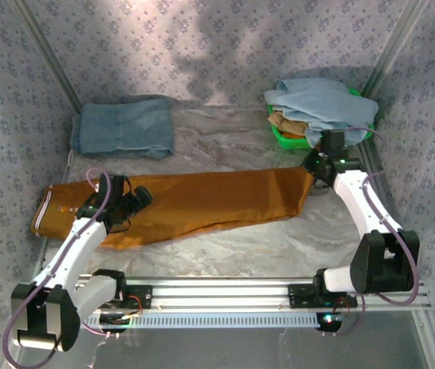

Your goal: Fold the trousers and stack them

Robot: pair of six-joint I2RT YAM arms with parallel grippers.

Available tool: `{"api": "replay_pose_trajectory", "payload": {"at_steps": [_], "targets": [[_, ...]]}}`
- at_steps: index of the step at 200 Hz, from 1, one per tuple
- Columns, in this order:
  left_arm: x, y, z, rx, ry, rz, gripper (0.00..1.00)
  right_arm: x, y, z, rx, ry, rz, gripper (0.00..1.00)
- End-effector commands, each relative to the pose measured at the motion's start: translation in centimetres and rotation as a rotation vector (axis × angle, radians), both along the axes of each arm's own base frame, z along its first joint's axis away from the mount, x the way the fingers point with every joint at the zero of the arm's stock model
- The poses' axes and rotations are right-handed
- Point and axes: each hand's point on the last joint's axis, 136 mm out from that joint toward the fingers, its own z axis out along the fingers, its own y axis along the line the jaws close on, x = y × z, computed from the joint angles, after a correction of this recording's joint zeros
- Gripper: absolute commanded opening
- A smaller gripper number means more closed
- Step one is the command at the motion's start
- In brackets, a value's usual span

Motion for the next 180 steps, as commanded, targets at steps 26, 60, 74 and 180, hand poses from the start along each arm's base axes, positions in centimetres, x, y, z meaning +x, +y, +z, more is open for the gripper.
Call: {"api": "replay_pose_trajectory", "payload": {"at_steps": [26,60,74,180], "targets": [[-1.1,1.2,-1.2,-0.003,0.051,0.047,0.93,0.0,8.6,5.1,-0.049,-0.093,0.173,0.0],[-1.4,1.5,-2.3,-0.004,0.097,0.063,0.93,-0.2,15.2,7.1,0.004,-0.134,0.269,0.0],[-1.5,1.5,-2.7,-0.009,0.097,0.062,0.93,-0.8,18.4,7.1,0.013,-0.133,0.325,0.0],[-2.2,1.8,-3.6,-0.021,0.094,0.07,0.94,-4.5,35.7,3.0,0.075,-0.053,0.574,0.0]]}}
